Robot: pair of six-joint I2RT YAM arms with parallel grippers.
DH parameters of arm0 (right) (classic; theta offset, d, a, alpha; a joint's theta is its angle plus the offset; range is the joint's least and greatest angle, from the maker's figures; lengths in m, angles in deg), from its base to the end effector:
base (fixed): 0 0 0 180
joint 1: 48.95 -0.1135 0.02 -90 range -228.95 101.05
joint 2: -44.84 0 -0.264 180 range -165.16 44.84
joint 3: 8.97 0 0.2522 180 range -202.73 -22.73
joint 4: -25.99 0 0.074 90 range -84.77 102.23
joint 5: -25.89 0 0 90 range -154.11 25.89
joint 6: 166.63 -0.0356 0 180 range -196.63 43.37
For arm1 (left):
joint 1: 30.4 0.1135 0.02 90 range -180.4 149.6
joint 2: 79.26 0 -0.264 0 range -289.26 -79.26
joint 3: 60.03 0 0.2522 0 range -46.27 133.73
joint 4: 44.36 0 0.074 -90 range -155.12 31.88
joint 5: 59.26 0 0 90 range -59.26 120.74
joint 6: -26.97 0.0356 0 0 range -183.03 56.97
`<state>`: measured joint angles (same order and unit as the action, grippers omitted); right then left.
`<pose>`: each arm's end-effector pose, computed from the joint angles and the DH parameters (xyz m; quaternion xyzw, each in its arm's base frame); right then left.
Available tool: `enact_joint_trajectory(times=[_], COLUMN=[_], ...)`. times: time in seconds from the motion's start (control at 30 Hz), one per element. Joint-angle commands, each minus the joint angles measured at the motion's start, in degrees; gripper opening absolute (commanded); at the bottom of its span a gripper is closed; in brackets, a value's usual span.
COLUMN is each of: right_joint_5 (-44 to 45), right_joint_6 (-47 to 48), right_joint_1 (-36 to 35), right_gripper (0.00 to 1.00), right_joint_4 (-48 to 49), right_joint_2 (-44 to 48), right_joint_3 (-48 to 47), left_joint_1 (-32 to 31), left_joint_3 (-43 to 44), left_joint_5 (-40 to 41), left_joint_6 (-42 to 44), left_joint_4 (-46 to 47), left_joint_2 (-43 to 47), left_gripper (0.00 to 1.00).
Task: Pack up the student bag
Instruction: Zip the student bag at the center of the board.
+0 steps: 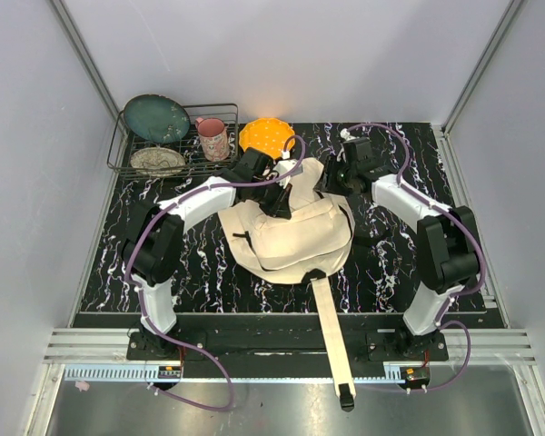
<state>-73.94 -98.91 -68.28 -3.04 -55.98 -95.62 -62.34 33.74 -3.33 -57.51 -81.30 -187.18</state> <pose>0.3694 0.1360 0.2364 -0.0105 0.9150 0.2140 0.3420 0.3380 -0.2342 0.2225 0.3819 0.8225 -0.3417 0.2469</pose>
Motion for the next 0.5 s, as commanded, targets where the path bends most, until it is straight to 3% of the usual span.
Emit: enact_joint_trajectory(times=[0.0,0.3,0.37,0.47], right_joint_5=[-5.29,-1.25,-0.99,-0.55], right_joint_6=[-0.48,3.03,3.21,3.04], right_joint_1=[0.17,-0.09,-0.09,-0.09], right_gripper=[0.45,0.47,0.41,0.21], right_joint_4=[4.19,0.76,0.85,0.77], right_joint_2=[-1.57,-4.83,-5.18,-5.53], right_joint_3=[0.28,-1.47,-1.47,-1.65], left_joint_1=[-1.37,-1.45,-1.45,-1.45], left_joint_3=[-0.82,-0.12,0.06,0.06], left_joint_5=[-1.44,-1.97,-2.06,-2.5], left_joint_6=[-1.3,-2.18,-2.18,-2.44], left_joint_4=[-1.87,-1.87,-1.87,-1.78], left_joint_2=[3.59,4.99,5.35,6.14], left_gripper=[0.0,0.0,0.0,0.0])
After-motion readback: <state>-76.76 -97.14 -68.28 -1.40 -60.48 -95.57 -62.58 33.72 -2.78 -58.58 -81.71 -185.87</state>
